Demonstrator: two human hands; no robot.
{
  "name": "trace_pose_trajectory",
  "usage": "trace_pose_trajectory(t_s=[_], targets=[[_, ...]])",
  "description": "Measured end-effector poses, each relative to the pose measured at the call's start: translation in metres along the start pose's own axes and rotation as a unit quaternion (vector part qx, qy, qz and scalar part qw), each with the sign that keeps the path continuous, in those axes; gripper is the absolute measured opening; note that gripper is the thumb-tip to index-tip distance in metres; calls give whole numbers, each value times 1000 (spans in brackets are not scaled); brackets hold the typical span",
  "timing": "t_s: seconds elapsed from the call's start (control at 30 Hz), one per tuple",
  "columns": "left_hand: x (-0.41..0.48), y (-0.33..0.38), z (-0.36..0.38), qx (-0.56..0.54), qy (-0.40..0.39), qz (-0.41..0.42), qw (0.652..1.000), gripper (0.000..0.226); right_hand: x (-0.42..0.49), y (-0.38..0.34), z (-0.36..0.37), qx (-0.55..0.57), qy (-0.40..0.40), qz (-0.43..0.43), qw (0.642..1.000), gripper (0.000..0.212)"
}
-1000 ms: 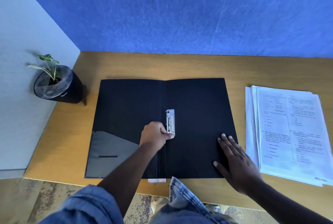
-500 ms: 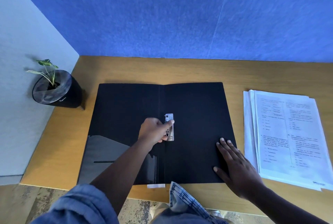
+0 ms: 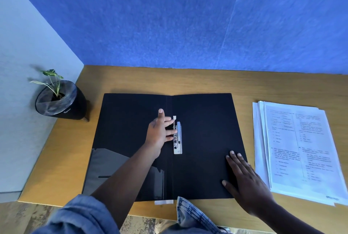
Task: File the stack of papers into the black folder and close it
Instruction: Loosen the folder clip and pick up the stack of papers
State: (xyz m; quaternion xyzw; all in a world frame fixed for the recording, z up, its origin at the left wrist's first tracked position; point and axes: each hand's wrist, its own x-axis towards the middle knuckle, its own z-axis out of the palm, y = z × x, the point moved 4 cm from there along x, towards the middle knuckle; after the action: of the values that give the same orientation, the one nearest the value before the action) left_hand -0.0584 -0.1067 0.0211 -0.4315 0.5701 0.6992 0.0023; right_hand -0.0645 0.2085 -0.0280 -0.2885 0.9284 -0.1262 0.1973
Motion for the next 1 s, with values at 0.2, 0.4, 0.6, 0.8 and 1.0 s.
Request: trace_pose_trajectory(t_s=[0.2, 0.4, 0.6, 0.8, 1.0], targets=[[-24, -15, 5, 47, 43, 46, 997, 48, 0, -2, -4, 10, -2, -8, 1000, 80], [-51, -37, 65, 129, -23, 94, 987, 19, -3, 25, -42, 96, 51, 53, 993, 71], [-77, -60, 162, 185, -114, 88, 972, 43, -23, 122, -90, 112, 150, 197, 962, 66], [-85, -80, 231, 219, -133, 48, 965, 57, -48, 197, -103, 96, 140, 338, 926, 77], [-85, -90, 271, 222, -110, 52, 967, 61, -60, 218, -101, 99, 129, 379, 911, 82]])
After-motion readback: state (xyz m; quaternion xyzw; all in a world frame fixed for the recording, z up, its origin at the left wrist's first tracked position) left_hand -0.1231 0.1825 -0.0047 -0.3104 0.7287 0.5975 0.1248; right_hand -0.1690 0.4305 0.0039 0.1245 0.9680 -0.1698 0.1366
